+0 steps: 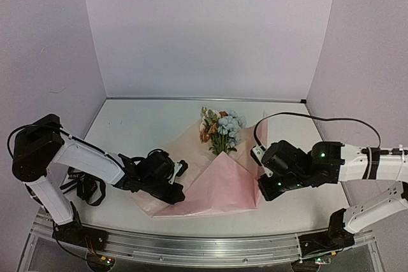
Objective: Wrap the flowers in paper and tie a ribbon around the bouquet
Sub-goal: Fold the one-fourth-folded wrapping paper at the center of the board, then press the fold line on the 2/3-folded wrapping paper.
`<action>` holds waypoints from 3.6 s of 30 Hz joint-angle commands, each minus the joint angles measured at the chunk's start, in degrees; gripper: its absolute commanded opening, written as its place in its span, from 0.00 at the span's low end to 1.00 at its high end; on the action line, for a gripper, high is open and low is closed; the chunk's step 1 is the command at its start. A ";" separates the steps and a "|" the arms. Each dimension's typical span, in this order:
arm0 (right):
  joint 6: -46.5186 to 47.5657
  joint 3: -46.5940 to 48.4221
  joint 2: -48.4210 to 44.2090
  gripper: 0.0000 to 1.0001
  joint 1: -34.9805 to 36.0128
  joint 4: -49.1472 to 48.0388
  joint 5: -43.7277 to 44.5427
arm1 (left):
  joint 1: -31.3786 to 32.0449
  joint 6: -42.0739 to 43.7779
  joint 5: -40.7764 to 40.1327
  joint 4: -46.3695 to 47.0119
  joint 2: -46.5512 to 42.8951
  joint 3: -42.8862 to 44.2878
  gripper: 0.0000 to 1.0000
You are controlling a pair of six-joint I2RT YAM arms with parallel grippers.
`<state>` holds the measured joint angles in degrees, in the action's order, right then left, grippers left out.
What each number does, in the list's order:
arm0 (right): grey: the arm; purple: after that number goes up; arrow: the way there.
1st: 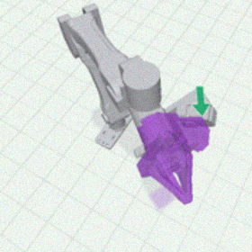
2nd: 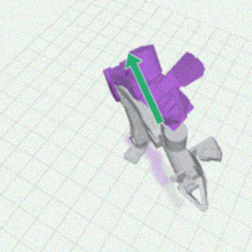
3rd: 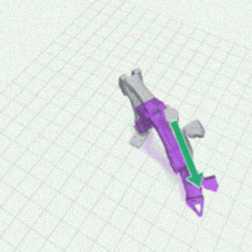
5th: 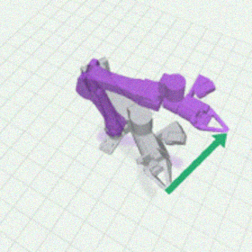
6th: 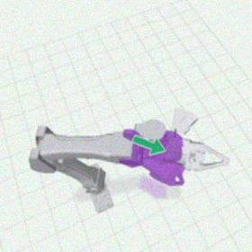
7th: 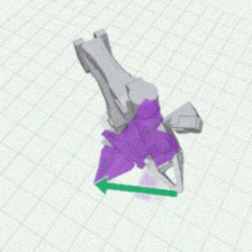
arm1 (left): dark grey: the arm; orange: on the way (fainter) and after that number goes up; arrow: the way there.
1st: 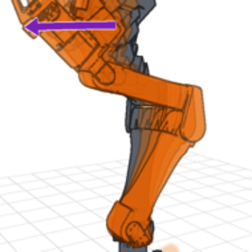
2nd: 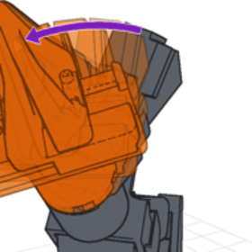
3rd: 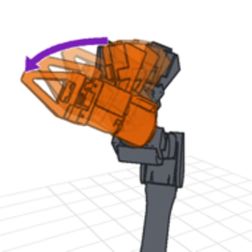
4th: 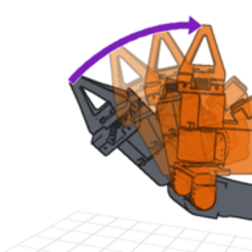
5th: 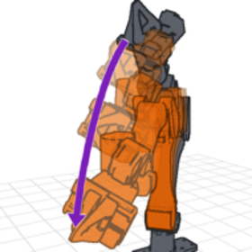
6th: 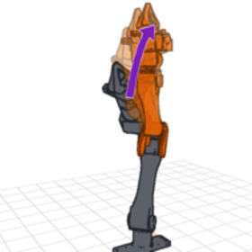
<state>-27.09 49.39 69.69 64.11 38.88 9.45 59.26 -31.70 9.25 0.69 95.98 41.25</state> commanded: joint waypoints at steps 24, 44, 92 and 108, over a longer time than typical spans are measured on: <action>-16.72 9.63 29.93 0.00 -7.10 -29.20 -29.27 | -11.70 -2.30 11.49 -3.56 -7.21 12.15 0.51; -16.68 8.64 31.34 0.00 -9.01 -33.28 -36.79 | -22.77 -7.58 35.97 2.48 13.22 23.53 0.74; -22.11 -11.14 19.08 0.41 -12.51 -35.43 -32.12 | -23.58 -0.86 28.10 -10.17 19.58 33.73 0.00; -25.20 -13.00 23.14 0.30 -12.52 -38.44 -32.66 | -23.15 2.37 15.25 -13.80 11.26 33.10 0.26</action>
<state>-51.44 37.29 91.21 51.79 0.81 -24.47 35.99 -31.38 31.33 -12.35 115.23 73.49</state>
